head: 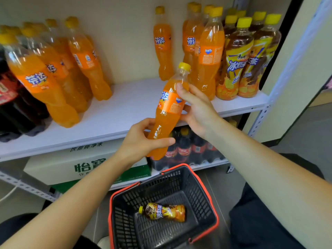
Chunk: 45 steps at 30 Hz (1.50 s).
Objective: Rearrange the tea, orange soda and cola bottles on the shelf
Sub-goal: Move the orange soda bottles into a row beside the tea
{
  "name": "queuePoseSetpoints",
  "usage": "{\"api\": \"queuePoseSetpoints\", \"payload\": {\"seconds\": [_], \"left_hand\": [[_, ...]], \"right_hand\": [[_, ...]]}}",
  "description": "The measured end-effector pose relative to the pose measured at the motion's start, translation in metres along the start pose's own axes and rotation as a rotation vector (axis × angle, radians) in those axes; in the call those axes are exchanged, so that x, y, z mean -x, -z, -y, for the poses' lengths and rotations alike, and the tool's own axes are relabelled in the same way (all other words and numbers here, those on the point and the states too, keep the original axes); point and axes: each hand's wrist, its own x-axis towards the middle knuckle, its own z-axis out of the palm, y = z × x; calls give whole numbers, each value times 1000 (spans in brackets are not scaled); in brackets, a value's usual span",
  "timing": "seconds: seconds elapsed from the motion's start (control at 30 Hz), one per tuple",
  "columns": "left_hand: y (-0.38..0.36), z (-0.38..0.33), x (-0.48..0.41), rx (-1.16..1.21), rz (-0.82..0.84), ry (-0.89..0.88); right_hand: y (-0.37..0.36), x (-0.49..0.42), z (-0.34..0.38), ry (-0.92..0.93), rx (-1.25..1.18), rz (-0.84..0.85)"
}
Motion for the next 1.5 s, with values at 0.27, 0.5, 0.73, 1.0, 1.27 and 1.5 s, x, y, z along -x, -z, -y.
{"api": "queuePoseSetpoints", "payload": {"seconds": [0.27, 0.5, 0.73, 1.0, 1.27, 1.5], "left_hand": [[8, 4, 13, 228, -21, -4], [0, 8, 11, 58, -9, -59], [-6, 9, 5, -29, -146, -126], [-1, 9, 7, 222, 12, -72], [-7, 12, 11, 142, -113, -115], [0, 12, 9, 331, 68, -62]], "right_hand": [[1, 5, 3, 54, 30, 162], [9, 9, -2, 99, 86, 116], [7, 4, -1, 89, 183, 152], [11, 2, 3, 80, 153, 214], [6, 2, 3, 67, 177, 131], [16, 0, 10, 19, 119, 267]]}}
